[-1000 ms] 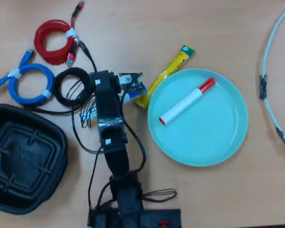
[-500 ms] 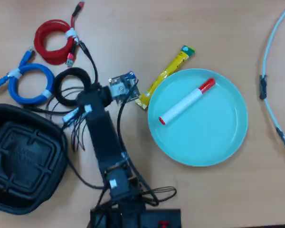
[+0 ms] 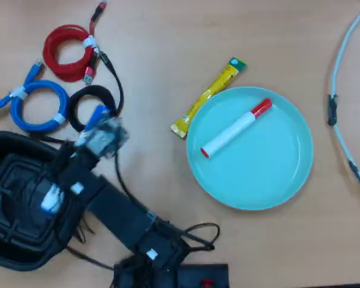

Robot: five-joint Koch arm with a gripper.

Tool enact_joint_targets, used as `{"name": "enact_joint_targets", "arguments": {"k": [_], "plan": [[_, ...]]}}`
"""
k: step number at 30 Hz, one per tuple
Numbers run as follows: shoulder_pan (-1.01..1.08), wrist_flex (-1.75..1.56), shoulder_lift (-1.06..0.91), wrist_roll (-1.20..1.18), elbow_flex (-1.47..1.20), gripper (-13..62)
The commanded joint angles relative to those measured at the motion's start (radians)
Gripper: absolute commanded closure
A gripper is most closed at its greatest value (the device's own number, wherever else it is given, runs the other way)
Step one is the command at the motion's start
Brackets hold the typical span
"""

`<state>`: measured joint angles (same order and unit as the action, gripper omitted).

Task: Pick up the blue pen and put it in the black bowl

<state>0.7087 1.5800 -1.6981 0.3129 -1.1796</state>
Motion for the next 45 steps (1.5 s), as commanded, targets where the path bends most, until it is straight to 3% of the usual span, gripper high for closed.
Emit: {"name": "enact_joint_targets", "arguments": {"k": [1, 14, 31, 45], "plan": [[-0.098, -0.06, -0.055, -0.046, 0.087, 57.6], [-0.354, -0.403, 0.003, -0.158, 0.034, 57.6], [-0.449, -0.836, 0.267, -0.245, -0.146, 57.7], [-0.457, -1.232, 0.29, -0.273, -0.482, 57.7]]}}
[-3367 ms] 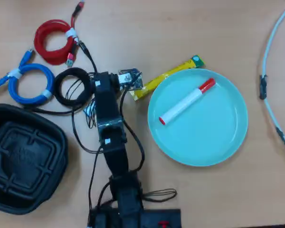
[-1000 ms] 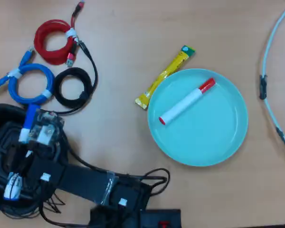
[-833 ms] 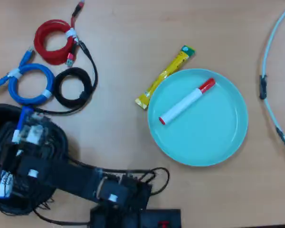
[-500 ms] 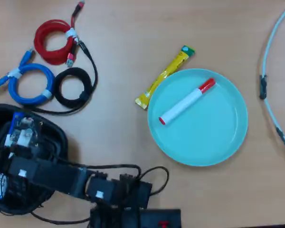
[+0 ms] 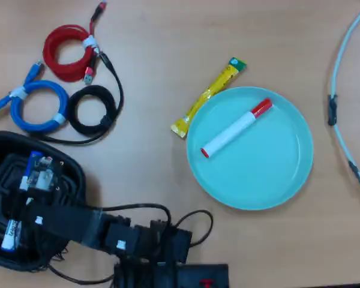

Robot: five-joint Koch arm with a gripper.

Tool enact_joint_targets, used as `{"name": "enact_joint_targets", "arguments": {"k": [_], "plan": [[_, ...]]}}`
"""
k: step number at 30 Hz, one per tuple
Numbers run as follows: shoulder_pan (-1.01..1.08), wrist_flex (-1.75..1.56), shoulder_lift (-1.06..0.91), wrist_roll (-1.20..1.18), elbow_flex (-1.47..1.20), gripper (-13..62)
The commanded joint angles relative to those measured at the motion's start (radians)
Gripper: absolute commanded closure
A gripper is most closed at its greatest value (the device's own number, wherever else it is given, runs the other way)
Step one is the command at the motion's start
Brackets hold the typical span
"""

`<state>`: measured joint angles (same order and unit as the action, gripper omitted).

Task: Pick up the blue pen and put it in the black bowl

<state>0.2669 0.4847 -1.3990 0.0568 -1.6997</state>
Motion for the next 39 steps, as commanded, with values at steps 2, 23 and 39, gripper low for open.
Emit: {"name": "enact_joint_targets", "arguments": {"k": [2, 23, 39], "plan": [[-0.021, -0.163, -0.009, -0.015, 0.003, 57.7], [-0.026, 0.067, -0.014, -0.005, -0.032, 21.1], [0.043, 0.36, -0.261, -0.02, 0.097, 53.4]]}}
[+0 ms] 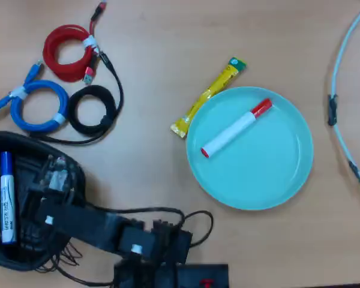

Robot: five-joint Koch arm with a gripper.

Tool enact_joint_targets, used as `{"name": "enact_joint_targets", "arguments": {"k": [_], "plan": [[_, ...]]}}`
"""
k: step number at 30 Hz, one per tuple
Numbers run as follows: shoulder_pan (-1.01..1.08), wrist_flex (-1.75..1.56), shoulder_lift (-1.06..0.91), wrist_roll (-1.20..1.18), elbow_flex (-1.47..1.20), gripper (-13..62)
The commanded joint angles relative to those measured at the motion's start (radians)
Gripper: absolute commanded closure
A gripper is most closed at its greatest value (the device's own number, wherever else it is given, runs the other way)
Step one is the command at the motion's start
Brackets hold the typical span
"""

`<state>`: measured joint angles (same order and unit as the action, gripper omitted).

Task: Pick up the blue pen and put it in the black bowl

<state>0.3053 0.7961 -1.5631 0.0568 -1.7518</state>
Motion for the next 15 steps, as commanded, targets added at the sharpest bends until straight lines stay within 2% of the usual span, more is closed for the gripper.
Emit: {"name": "enact_joint_targets", "arguments": {"k": [1, 4, 8, 15], "plan": [[0.012, 0.074, -0.106, -0.02, 0.175, 60.2], [0.049, 0.124, -0.109, -0.011, 0.212, 53.7], [0.163, 0.152, -0.143, 0.035, 0.219, 56.2], [0.529, 0.164, -0.201, 0.103, 0.206, 56.2]]}}
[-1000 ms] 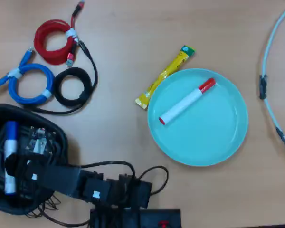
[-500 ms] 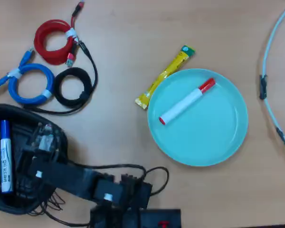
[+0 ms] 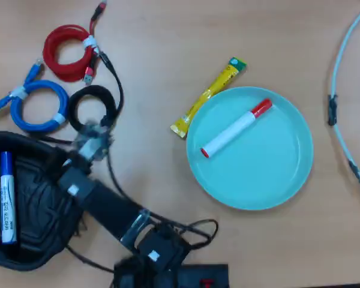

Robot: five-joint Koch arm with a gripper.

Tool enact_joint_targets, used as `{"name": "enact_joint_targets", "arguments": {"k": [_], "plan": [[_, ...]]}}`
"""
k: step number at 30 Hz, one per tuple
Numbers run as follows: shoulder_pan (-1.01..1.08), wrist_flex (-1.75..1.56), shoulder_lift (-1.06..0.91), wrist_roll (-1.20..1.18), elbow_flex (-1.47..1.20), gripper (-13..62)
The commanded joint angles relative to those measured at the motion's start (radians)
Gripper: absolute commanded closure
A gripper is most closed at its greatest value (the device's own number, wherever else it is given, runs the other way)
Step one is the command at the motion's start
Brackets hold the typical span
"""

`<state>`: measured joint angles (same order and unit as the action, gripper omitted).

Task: Pick up the blue pen and put it in the black bowl

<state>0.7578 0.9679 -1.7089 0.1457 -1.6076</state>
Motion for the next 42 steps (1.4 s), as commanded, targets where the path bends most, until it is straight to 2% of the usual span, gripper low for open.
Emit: {"name": "enact_joint_targets", "arguments": {"k": [1, 8, 12, 17, 21, 28, 34, 42], "plan": [[0.137, -0.009, -0.055, 0.012, 0.061, 56.2], [0.483, -0.02, -0.054, 0.015, -0.041, 56.2], [0.614, -0.229, -0.046, 0.017, -0.218, 56.2], [0.687, -0.624, -0.048, 0.02, -0.531, 56.2], [0.739, -0.724, -0.06, 0.015, -0.713, 56.2], [0.799, -0.994, -0.196, -0.009, -1.025, 56.2], [0.839, -1.172, -0.206, -0.163, -1.213, 56.2], [0.838, -1.23, -0.224, -0.176, -1.338, 56.2]]}}
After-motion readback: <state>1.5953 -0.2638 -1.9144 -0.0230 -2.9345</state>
